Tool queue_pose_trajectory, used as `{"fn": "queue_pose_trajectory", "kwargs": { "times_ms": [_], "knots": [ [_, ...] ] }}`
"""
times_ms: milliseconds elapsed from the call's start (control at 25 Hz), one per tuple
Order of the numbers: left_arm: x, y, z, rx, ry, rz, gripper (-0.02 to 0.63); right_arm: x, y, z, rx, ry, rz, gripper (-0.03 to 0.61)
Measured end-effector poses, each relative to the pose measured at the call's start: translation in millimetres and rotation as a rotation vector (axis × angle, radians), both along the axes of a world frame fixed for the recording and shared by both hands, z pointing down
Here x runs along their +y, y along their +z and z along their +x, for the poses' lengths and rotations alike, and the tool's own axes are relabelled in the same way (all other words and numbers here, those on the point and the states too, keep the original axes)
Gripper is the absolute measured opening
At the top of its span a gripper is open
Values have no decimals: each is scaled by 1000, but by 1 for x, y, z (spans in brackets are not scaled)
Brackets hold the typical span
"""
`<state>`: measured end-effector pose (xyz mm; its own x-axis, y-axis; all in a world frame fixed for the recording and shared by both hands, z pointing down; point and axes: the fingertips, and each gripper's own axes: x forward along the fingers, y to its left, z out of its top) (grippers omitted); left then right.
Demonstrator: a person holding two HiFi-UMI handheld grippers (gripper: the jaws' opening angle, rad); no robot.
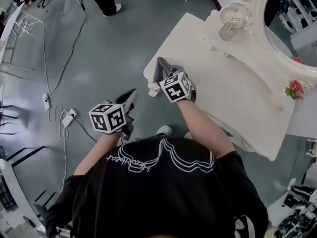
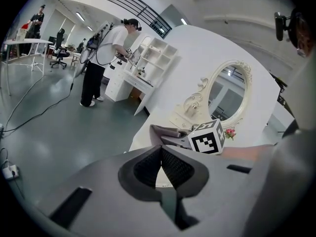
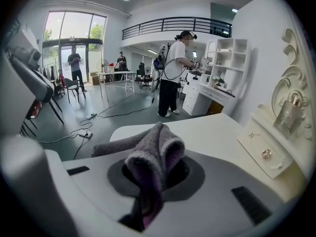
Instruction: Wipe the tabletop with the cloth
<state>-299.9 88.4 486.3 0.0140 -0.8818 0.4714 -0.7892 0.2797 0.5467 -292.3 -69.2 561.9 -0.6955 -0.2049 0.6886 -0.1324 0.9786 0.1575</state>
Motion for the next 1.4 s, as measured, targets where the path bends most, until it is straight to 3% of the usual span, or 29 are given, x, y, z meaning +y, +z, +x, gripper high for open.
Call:
{"fn": "queue_pose_trajectory", "kwargs": {
  "times_ms": [560, 800, 1400],
  "knots": [
    [-31, -9, 3, -4, 79, 32, 5, -22, -1, 33, -3, 46, 52, 54],
    [-59, -15, 25, -8, 155, 45, 5, -35, -1, 67, 13, 85, 19, 52],
    [-107, -16, 85, -3, 314, 43, 5, -63, 0, 159, 25, 209, 51, 52]
  ]
}}
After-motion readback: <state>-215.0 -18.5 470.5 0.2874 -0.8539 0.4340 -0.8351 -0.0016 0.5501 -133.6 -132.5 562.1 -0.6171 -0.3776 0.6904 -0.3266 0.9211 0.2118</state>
